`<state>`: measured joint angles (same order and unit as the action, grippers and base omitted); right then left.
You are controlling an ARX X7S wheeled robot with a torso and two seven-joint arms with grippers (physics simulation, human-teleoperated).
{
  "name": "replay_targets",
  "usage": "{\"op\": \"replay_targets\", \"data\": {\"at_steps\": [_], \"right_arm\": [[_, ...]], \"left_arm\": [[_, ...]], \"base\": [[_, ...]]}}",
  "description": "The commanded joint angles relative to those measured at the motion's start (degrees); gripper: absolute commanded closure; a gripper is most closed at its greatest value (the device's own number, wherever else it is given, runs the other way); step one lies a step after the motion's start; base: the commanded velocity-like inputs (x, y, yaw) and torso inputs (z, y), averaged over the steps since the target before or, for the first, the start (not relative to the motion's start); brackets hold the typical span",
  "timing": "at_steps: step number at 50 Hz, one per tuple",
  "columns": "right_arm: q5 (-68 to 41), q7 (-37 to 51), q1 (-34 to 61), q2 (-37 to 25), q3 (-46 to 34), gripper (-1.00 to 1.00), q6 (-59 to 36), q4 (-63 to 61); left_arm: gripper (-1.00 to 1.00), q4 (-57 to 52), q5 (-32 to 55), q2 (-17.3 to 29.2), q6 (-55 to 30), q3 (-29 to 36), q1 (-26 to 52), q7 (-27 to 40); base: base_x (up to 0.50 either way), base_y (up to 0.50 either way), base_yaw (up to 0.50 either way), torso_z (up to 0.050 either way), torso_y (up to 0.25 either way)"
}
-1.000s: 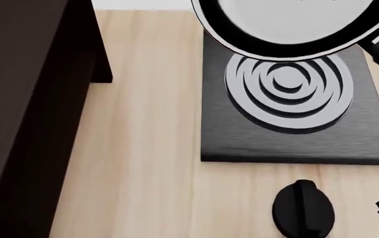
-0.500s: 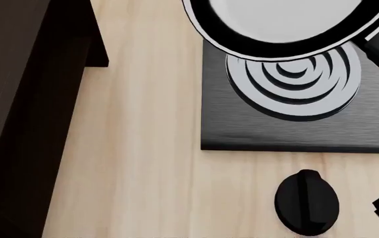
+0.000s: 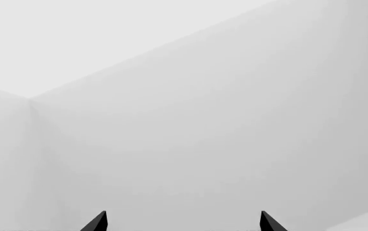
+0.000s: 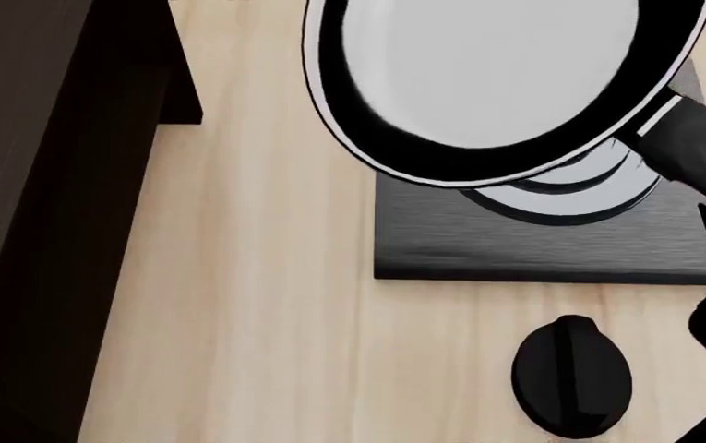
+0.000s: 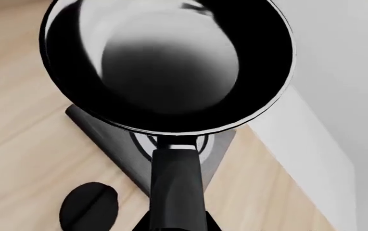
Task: Put the frying pan under the cabinet shelf.
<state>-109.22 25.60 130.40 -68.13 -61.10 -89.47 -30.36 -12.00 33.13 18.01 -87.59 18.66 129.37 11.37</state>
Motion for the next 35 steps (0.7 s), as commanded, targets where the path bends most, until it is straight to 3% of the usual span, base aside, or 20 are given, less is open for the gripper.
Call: {"op": "replay_targets", "data": {"at_steps": [1,17,35], "right_arm": [[1.03,1.82,4.56,0.06,-1.72,1.00,-0.51,-1.27],[-4.04,5.90,4.25,0.44,-3.84,1.00,-0.30,-1.30],[-1.88,4.46,-1.89,2.56,-3.77,1.00,4.64,-2.26]], "left_arm": [[-1.00,-1.88,1.60,0.97,-0.50,-0.32,-1.58,0.84],[-1.00,-2.22,2.86,1.57,0.47,-0.53,-2.93,2.04],[-1.00,-2.24,4.47,2.77,0.37,-0.17,-2.14,3.20]], "base": [[0.00,0.00,0.00,0.000,0.000],[0.00,0.00,0.00,0.000,0.002],[0.00,0.00,0.00,0.001,0.001]]}}
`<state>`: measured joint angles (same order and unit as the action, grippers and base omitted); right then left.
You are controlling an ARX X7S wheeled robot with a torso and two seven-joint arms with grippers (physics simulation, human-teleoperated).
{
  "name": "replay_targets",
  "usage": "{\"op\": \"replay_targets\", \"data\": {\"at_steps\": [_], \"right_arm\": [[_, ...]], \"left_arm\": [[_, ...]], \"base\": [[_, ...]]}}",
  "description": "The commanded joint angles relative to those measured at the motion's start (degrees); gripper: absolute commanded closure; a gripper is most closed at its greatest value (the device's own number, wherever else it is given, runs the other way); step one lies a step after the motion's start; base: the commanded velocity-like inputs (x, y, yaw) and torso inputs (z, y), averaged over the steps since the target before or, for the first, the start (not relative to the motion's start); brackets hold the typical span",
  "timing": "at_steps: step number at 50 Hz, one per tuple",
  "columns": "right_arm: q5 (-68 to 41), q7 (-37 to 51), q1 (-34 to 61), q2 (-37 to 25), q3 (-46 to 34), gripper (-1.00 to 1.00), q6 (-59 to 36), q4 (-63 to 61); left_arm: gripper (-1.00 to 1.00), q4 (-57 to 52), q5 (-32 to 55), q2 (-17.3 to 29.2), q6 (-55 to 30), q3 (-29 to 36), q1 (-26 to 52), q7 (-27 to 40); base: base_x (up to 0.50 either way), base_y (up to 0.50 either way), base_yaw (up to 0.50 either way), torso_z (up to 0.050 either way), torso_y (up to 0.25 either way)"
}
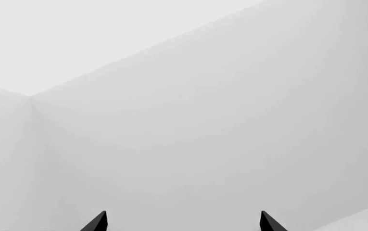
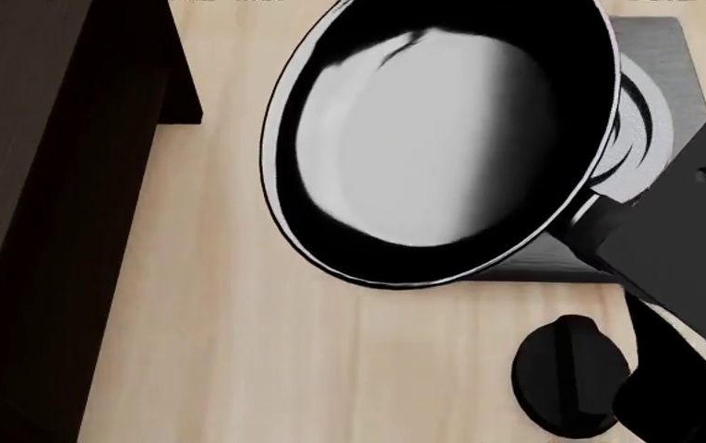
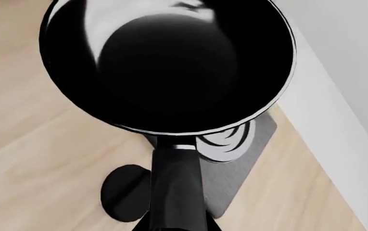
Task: Put the frying pan under the cabinet shelf.
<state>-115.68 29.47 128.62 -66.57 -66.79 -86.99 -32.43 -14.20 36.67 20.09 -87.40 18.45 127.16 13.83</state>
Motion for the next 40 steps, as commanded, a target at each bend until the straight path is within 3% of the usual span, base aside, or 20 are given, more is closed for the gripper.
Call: {"op": "replay_targets", "data": {"at_steps": [1,19,40], "right_arm": [[4.85,0.46,-0.44,1.03,1.92,1.00,2.31,-0.37],[1.61,2.17,-5.49,-0.65,0.75,1.00,7.28,-2.78],[7.71,-0.75,-14.16,-1.70,-0.05,1.00,12.42,-6.40]], "left_arm": [[-1.00,-0.12,0.84,0.89,0.35,0.42,0.11,0.84],[-1.00,-0.57,2.27,2.66,0.45,1.30,0.84,2.00],[-1.00,-0.89,4.45,2.63,-0.03,1.34,1.00,3.66]], "base": [[0.00,0.00,0.00,0.000,0.000],[0.00,0.00,0.00,0.000,0.002],[0.00,0.00,0.00,0.000,0.001]]}}
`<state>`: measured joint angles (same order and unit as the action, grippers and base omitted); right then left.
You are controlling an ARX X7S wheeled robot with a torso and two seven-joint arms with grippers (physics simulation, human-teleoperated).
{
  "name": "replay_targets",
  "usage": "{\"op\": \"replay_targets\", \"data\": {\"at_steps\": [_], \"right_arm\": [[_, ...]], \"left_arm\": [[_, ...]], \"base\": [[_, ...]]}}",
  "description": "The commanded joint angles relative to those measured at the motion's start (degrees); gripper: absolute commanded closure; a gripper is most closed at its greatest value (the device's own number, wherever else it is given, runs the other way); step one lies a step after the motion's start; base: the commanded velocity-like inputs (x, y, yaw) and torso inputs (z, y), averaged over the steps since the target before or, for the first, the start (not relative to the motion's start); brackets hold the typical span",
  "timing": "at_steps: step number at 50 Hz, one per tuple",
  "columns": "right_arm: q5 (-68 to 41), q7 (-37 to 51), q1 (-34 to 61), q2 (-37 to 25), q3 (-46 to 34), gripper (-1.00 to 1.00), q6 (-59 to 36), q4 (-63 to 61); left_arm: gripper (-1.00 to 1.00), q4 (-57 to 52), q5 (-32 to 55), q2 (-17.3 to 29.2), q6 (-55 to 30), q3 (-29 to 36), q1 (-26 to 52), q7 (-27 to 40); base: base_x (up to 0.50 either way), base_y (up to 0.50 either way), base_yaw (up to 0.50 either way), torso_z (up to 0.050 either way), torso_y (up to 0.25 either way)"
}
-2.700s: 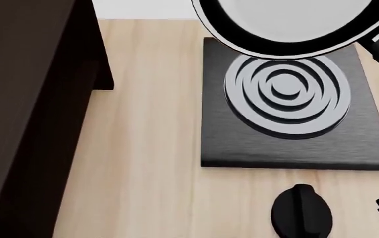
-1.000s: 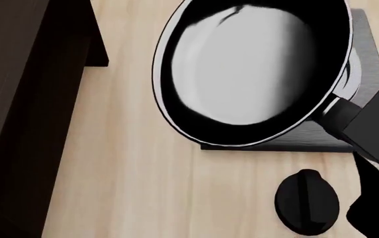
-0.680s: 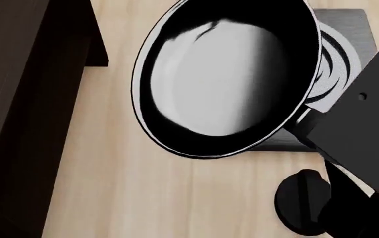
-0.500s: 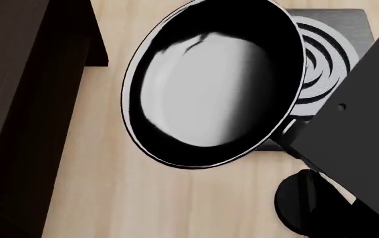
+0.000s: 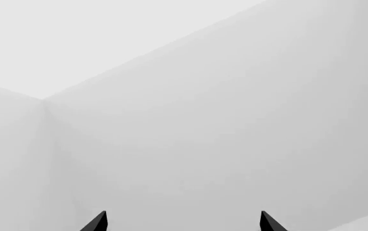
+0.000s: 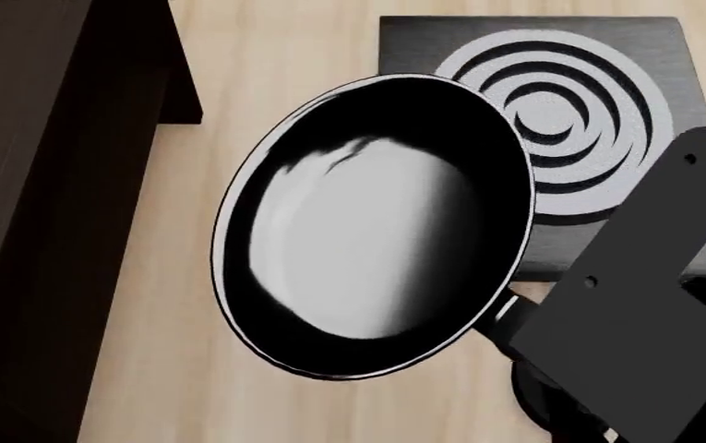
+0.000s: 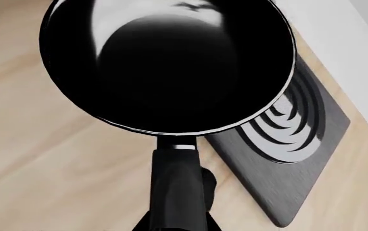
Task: Put the frying pan under the cabinet shelf.
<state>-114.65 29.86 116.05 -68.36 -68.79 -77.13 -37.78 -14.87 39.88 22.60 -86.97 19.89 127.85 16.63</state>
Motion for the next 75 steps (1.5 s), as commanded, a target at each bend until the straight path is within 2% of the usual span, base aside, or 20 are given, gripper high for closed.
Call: {"op": "replay_targets", "data": {"at_steps": [1,18,29,43,55,75], "right_arm": [[7.21,-1.58,-2.05,0.25,1.99,1.00,2.94,-1.15],[17.64,-6.58,-11.19,2.41,0.80,1.00,9.94,-0.79],[19.56,-7.76,-13.22,3.56,0.59,1.00,11.97,0.67],[20.29,-8.37,-13.52,5.16,-0.04,1.00,11.04,1.58],[21.39,-9.35,-12.62,9.22,-1.05,1.00,8.79,4.32],[27.00,-12.34,-16.63,14.05,-3.66,1.00,10.25,7.09]], "left_arm": [[-1.00,-0.26,1.36,0.18,-0.43,-0.11,0.33,0.93],[-1.00,-0.72,3.41,1.21,-0.72,-0.12,0.08,2.48],[-1.00,-0.07,4.23,1.73,-0.30,0.53,0.93,3.25],[-1.00,0.41,5.91,2.16,-0.55,0.59,2.32,4.06],[-1.00,0.54,7.08,2.56,0.12,0.77,1.74,4.84],[-1.00,-0.31,9.45,4.14,0.18,0.24,0.61,6.50]], "base": [[0.00,0.00,0.00,0.000,0.000],[0.00,0.00,0.00,0.001,0.001],[0.00,0.00,0.00,0.000,0.002],[0.00,0.00,0.00,0.001,0.001],[0.00,0.00,0.00,0.001,0.001],[0.00,0.00,0.00,0.001,0.002]]}}
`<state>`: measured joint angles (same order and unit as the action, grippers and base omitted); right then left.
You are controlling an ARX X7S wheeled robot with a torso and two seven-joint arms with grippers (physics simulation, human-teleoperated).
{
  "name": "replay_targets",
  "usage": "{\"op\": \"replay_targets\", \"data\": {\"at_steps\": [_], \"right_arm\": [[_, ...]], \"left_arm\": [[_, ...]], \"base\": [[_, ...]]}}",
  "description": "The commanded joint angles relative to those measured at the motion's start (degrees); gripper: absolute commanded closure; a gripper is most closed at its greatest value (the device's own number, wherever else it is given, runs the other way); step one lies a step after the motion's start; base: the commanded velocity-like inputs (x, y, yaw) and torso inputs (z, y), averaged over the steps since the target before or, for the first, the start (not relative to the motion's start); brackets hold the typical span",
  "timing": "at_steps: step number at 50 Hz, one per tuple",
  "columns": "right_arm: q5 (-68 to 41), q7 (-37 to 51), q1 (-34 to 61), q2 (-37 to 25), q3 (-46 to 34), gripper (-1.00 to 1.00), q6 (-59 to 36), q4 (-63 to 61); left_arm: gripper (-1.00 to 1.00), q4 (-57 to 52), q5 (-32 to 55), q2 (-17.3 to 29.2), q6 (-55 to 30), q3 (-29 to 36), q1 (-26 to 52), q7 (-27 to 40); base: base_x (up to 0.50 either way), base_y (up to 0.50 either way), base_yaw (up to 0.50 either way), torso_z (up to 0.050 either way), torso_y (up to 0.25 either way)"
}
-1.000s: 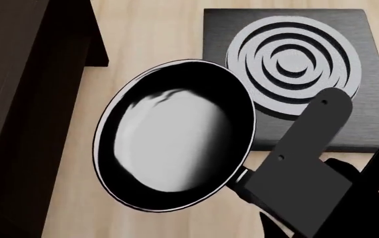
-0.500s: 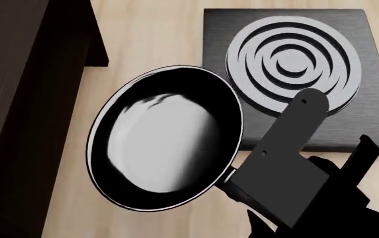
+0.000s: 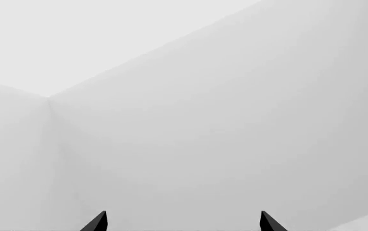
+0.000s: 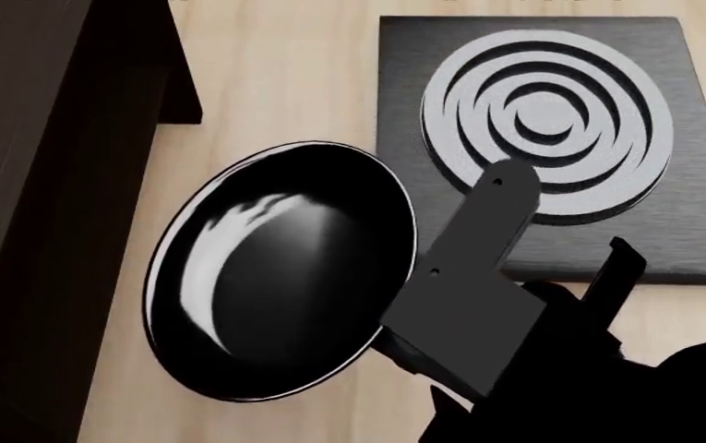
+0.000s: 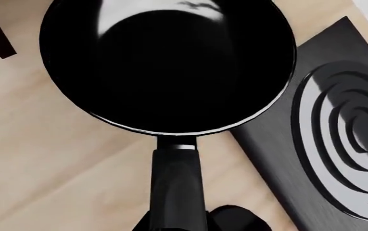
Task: Put the frying pan under the cabinet shelf.
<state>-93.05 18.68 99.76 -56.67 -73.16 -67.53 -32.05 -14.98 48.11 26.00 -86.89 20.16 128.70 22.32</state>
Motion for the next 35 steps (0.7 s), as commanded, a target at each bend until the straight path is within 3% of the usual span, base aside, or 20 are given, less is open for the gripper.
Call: {"op": "replay_targets", "data": {"at_steps": [1,21,35], "right_arm": [[5.37,-1.26,-0.37,2.54,0.65,1.00,0.61,1.60],[10.13,-3.74,-4.89,3.92,-1.97,1.00,2.60,4.18],[19.95,-10.97,-11.44,6.76,-4.56,1.00,10.67,10.21]], "left_arm": [[-1.00,-0.23,1.34,0.85,0.05,-0.09,-0.25,0.89],[-1.00,-0.78,4.37,2.15,-0.28,-1.16,-0.86,3.14],[-1.00,-0.81,6.05,3.23,-0.26,-0.88,-0.55,4.20]], "base": [[0.00,0.00,0.00,0.000,0.000],[0.00,0.00,0.00,0.001,0.002],[0.00,0.00,0.00,0.000,0.001]]}}
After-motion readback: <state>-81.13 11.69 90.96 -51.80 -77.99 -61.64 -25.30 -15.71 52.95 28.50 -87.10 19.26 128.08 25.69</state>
